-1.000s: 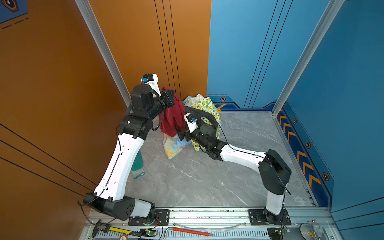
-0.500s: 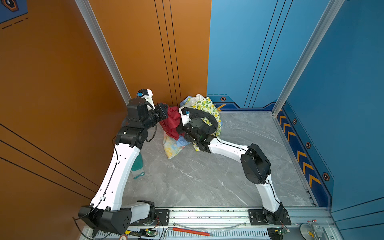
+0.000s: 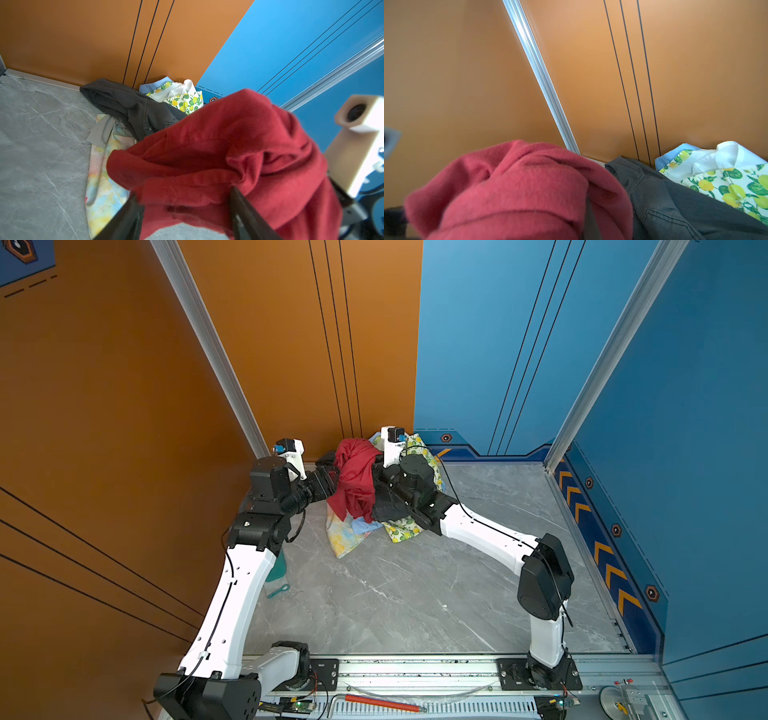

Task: Pick out a specific cloth from the pile
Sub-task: 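Pull the red shirt away with the right gripper while the left releases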

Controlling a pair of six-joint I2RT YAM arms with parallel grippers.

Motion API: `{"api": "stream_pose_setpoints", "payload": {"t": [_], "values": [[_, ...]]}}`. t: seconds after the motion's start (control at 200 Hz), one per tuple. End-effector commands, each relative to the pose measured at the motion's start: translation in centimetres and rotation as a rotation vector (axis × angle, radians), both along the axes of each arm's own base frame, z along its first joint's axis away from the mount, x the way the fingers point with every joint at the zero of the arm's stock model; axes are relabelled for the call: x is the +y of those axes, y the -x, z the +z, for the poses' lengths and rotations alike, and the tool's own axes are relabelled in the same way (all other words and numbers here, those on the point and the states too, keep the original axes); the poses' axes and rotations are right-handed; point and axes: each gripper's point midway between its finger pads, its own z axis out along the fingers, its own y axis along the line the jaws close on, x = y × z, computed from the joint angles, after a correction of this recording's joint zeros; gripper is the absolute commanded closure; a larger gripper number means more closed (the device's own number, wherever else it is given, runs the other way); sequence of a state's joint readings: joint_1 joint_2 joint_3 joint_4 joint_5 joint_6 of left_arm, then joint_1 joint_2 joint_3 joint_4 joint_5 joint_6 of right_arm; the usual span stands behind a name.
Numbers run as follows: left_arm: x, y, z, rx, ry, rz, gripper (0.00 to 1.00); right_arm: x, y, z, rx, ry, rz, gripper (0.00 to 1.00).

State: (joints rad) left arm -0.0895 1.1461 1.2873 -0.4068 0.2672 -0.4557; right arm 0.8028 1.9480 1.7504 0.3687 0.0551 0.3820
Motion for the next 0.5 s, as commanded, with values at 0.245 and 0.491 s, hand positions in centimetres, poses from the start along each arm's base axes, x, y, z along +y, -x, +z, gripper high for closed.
{"api": "stream_pose_setpoints", "payload": {"t": [0.245, 0.491], "values": [[-2.5, 0.4, -2.7, -0.048, -0.115, -0.150, 0.21, -7.0, 1.0, 12.0, -0.055, -0.181, -0.074, 1.00], [-6.2, 0.5, -5.7, -0.039, -0.217, -0.255, 0.15, -15.3, 0.1, 15.6, -0.044, -0.243, -0.166, 1.00]]}}
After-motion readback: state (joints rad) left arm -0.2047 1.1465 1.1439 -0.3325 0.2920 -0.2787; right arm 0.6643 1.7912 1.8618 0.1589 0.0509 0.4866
